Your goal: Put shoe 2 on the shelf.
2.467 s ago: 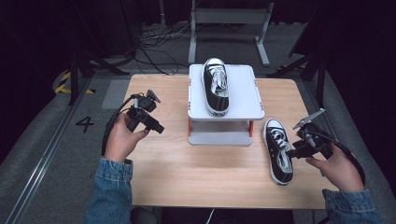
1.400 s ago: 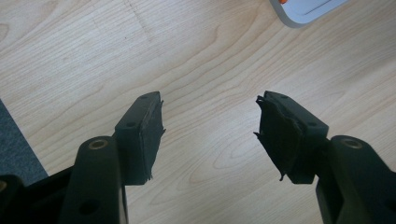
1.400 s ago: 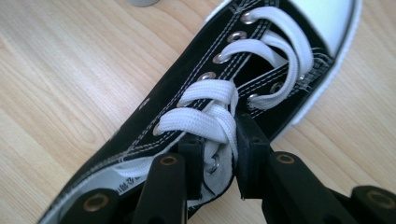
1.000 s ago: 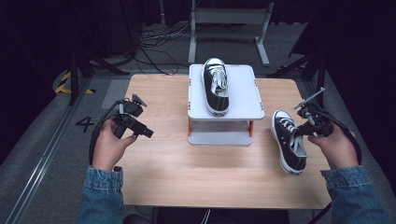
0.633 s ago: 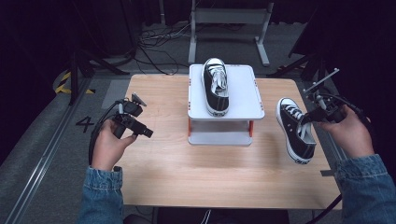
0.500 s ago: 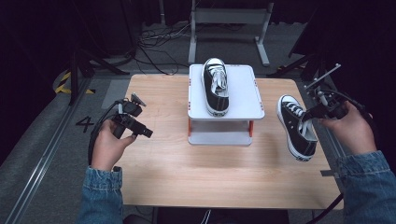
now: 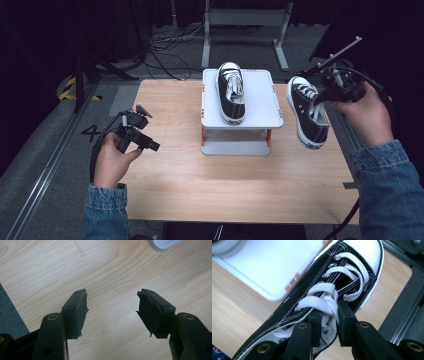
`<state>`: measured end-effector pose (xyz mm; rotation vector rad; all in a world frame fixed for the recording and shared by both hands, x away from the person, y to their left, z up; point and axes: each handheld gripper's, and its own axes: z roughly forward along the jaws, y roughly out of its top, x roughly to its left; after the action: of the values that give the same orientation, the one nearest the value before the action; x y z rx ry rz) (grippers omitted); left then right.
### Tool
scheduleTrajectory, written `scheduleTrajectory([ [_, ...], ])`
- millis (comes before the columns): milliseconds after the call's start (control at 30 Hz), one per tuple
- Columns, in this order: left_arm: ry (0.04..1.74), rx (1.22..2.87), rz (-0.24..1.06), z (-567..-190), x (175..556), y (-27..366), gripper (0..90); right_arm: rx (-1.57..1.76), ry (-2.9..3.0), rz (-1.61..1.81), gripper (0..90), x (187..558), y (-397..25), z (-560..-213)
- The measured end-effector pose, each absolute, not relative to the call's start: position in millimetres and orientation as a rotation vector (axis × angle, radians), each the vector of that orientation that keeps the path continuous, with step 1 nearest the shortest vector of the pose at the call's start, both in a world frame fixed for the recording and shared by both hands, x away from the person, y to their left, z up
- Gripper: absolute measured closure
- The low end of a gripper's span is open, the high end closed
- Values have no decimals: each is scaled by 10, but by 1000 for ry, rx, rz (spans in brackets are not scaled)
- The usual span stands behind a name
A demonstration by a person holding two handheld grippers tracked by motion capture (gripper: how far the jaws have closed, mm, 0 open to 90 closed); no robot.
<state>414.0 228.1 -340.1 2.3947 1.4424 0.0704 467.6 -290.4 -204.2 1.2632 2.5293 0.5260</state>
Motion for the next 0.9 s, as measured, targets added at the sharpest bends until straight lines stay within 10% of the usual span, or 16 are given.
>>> scheduleTrajectory([
  [900, 1447, 2370, 57, -3428, 4109, 2401, 404, 1247, 2485, 548, 760, 5488, -1743, -2197],
])
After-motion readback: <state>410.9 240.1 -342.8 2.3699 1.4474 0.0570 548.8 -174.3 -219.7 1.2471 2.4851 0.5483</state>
